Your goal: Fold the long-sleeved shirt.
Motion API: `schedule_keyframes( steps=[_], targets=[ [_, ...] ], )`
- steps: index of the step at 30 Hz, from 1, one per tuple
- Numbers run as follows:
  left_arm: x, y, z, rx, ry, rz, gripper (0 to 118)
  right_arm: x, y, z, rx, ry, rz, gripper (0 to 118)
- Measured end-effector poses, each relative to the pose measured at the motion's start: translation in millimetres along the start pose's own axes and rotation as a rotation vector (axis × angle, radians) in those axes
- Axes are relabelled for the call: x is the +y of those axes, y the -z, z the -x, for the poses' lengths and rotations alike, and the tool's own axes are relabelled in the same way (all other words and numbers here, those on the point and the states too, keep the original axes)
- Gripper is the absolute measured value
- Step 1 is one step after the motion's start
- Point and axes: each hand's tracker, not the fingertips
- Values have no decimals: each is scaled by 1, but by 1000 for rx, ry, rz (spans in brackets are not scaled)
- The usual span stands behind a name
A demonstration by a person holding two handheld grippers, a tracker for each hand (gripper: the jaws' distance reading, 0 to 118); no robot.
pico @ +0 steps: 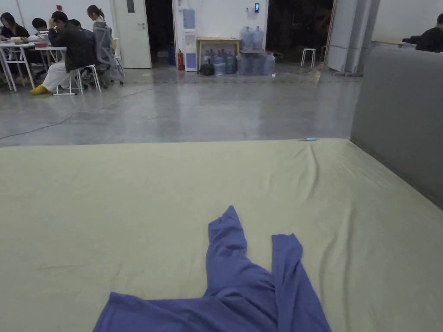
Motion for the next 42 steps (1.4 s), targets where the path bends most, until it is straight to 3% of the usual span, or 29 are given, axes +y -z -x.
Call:
schedule_keyframes(
  steps=[7, 9, 10, 12, 13, 14, 17, 21, 22, 23, 24, 25, 27, 29, 34, 42],
  targets=[
    [-18, 30, -2, -15, -70, 25, 0, -1, 31, 2, -25, 51, 34, 1],
    [-16, 31, 0, -22, -93, 16, 2, 1, 33, 2, -29, 52, 39, 13],
    [-19, 28, -2, -23, -103, 12, 23, 2, 35, 1, -28, 51, 43, 27],
    [-14, 18, -2, -8, -111, 11, 108, 3, 25, -2, -79, 21, 47, 81],
    [-9, 8, 0, 43, -118, -5, 118, 1, 12, -3, -111, 20, 20, 88],
    [-9, -7, 0, 52, -136, -37, 118, -2, -6, -5, -92, 30, -40, 88],
    [-11, -55, 2, -94, -263, -282, 118, -16, -57, -5, 28, 90, -146, 88],
    [-16, -71, -24, -213, -251, -250, 113, -37, -79, 12, 42, 112, -171, 88],
    [-18, -69, -36, -181, -212, -220, 99, -43, -78, 19, 45, 120, -174, 84],
    [-22, -67, -47, -126, -188, -215, 61, -48, -76, 27, 47, 123, -174, 71],
    [-25, -63, -58, -72, -163, -203, 0, -52, -74, 35, 50, 122, -175, 29],
    [-28, -57, -67, -21, -132, -182, 0, -55, -69, 44, 58, 115, -171, 0],
    [-34, -46, -74, -52, -158, -190, 0, -60, -62, 56, 81, 129, -160, 0],
    [-37, -48, -76, -152, -205, -177, 0, -59, -57, 66, 147, 81, -133, 0],
    [-24, -71, -63, -28, -170, -252, 0, -44, -66, 71, 98, 27, -168, 0],
    [-11, -65, -64, -82, -184, -235, 0, -36, -52, 70, 127, 101, -138, 0]
  ],
)
